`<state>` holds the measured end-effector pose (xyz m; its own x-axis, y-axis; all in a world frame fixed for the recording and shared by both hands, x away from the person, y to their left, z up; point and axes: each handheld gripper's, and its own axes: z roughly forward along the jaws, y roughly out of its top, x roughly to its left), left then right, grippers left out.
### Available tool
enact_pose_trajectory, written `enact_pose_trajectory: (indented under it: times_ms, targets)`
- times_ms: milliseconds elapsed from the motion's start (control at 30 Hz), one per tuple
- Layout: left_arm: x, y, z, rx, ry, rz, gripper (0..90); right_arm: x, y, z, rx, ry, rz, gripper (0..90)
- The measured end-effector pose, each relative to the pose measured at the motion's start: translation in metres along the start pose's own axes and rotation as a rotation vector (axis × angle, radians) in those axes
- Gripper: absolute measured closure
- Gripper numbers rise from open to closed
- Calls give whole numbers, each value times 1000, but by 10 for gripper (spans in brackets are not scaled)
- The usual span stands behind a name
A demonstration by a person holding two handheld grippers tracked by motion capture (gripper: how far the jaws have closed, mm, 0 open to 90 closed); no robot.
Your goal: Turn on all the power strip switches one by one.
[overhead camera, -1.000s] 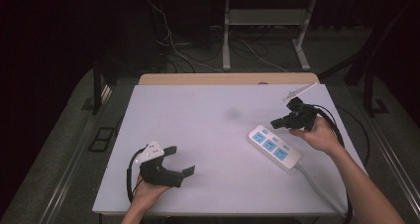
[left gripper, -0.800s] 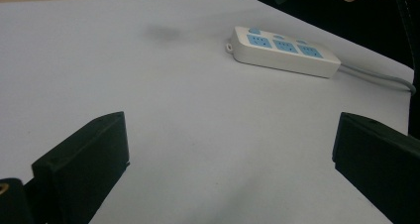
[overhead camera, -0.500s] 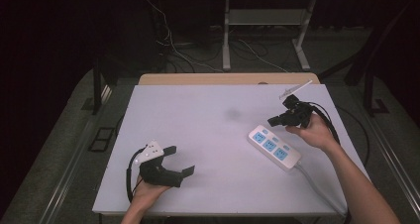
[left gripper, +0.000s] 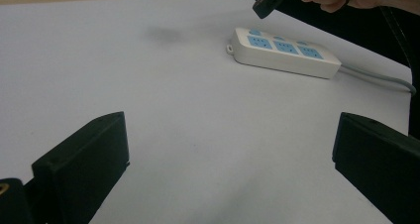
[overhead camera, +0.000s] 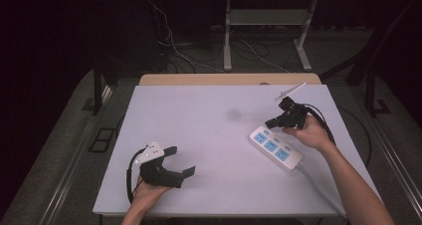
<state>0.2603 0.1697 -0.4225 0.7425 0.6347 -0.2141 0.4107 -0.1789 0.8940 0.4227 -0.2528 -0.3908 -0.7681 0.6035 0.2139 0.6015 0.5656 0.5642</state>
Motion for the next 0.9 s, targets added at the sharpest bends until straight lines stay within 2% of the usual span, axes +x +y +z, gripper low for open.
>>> enact_pose_trajectory:
  times_ms: [600,767,900]
  targets:
    - [1,0,-1,0,1,1,0,-3,-1,13,40,11,1,900]
    - [2,0,0,1,2,0,0,-1,-1,17,65,1,-7,900]
    - [2,0,-1,0,3,-2,0,-1,-1,18,63,-4,-12,900]
